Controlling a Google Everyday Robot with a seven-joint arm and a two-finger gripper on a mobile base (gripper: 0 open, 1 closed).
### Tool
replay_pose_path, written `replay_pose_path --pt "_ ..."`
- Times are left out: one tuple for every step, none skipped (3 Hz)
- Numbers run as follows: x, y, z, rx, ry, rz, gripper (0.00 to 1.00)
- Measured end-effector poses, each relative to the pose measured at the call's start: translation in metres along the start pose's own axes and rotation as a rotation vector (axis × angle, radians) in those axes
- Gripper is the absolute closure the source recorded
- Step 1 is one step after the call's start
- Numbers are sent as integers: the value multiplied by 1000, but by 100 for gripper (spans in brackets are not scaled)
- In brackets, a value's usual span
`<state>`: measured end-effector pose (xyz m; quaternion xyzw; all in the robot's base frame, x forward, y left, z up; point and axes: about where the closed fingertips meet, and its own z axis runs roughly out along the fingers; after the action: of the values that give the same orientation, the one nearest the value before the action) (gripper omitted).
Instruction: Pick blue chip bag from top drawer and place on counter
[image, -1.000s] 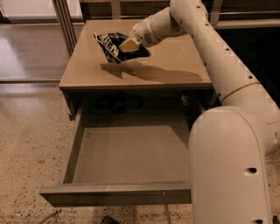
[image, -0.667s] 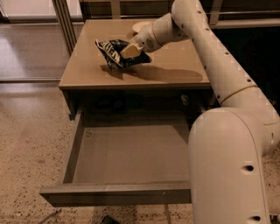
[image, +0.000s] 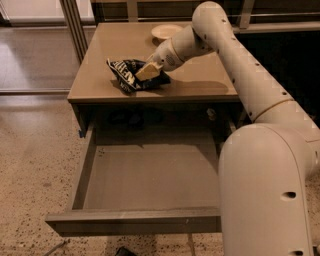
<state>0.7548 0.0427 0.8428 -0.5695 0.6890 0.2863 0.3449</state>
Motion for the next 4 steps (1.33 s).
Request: replay_pose_path --pt "0 0 0 0 0 0 54" --pt "0 0 0 0 0 0 31" --pt "0 0 0 0 0 0 8" --pt "0 0 0 0 0 0 0"
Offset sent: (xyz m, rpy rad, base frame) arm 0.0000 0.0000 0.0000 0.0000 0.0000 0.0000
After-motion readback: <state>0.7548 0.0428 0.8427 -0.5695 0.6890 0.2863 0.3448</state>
